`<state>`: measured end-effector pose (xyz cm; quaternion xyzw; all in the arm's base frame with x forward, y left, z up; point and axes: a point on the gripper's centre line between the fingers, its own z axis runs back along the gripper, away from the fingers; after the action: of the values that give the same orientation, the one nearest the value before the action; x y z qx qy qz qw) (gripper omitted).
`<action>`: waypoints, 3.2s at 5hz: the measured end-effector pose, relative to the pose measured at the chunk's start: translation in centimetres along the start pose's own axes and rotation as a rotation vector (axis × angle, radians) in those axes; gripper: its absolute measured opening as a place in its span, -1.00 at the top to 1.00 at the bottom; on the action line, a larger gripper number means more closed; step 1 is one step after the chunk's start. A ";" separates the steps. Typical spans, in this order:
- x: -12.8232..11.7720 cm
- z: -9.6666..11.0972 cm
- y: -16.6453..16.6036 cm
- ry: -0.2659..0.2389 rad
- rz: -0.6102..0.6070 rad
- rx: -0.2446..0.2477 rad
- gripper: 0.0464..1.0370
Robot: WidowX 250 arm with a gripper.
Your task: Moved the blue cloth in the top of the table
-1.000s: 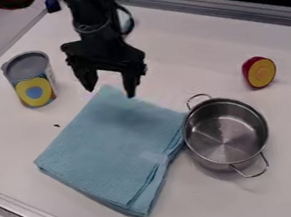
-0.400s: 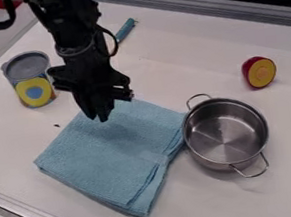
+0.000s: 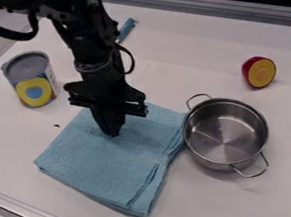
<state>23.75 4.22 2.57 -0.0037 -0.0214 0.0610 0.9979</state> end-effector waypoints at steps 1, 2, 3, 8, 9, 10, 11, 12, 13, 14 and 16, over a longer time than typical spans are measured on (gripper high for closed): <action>-0.1 -0.8 0.0 0.018 0.001 -0.008 0.99; 0.2 -1.2 0.2 0.006 0.007 0.002 0.99; 0.1 -1.3 0.5 0.002 0.002 0.006 0.99; 4.5 -1.5 2.9 -0.047 0.064 0.020 0.99; 5.4 -1.5 2.0 -0.030 0.054 -0.001 0.99; 6.3 -1.6 0.8 -0.007 0.028 -0.022 0.99; 6.9 -1.6 0.1 -0.017 0.016 -0.023 0.99; 8.0 -1.9 -0.2 -0.021 0.020 -0.024 0.99; 9.1 -1.9 -0.4 -0.054 0.025 -0.028 0.99; 10.4 -2.0 -0.7 -0.073 0.015 -0.025 0.99; 12.8 -2.0 -1.5 -0.118 -0.010 -0.013 0.99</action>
<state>36.71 4.25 1.12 -0.0066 -0.0805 0.0561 0.9952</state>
